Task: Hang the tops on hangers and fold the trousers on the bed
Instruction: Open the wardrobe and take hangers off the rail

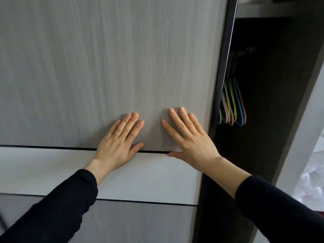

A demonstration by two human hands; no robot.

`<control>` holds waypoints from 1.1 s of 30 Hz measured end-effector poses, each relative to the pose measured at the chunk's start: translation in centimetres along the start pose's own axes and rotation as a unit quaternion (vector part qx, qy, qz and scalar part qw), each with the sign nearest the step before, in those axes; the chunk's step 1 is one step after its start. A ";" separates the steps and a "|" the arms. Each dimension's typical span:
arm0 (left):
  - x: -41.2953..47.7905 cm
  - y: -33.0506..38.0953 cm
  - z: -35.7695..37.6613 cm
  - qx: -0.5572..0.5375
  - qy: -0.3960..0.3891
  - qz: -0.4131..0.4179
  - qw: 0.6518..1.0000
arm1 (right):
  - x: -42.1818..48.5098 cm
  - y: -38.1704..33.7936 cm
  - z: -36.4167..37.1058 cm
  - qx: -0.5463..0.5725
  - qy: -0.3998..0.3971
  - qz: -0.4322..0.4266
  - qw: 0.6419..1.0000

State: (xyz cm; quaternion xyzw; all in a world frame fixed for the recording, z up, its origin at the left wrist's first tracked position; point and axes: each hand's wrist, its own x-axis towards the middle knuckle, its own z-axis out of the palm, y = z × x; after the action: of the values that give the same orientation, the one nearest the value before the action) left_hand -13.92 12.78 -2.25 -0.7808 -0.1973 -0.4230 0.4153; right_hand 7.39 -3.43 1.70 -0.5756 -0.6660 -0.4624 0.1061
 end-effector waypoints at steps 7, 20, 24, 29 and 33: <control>-4.5 -6.0 -2.1 0.002 -0.073 -0.063 0.995 | 5.6 -7.1 0.8 0.018 -0.012 -0.017 1.000; -13.8 -20.0 -3.2 -0.035 -0.148 -0.123 0.981 | 16.7 -21.3 0.8 0.003 -0.036 -0.027 0.999; -16.1 -23.5 -3.9 -0.041 -0.182 -0.144 0.972 | 19.6 -23.6 0.3 -0.042 -0.078 -0.087 0.992; -18.5 -27.1 -4.1 -0.046 -0.195 -0.180 0.963 | 23.5 -26.6 0.3 -0.084 -0.103 -0.145 0.980; -20.5 -29.8 -4.1 -0.050 -0.200 -0.211 0.956 | 26.1 -29.1 0.9 -0.094 -0.093 -0.161 0.978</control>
State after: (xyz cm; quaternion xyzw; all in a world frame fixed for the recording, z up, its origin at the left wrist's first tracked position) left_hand -47.19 27.52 -3.60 -0.8100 -0.4147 -0.3457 0.2291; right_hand -25.65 17.31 4.37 -0.5084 -0.7106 -0.4787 -0.0866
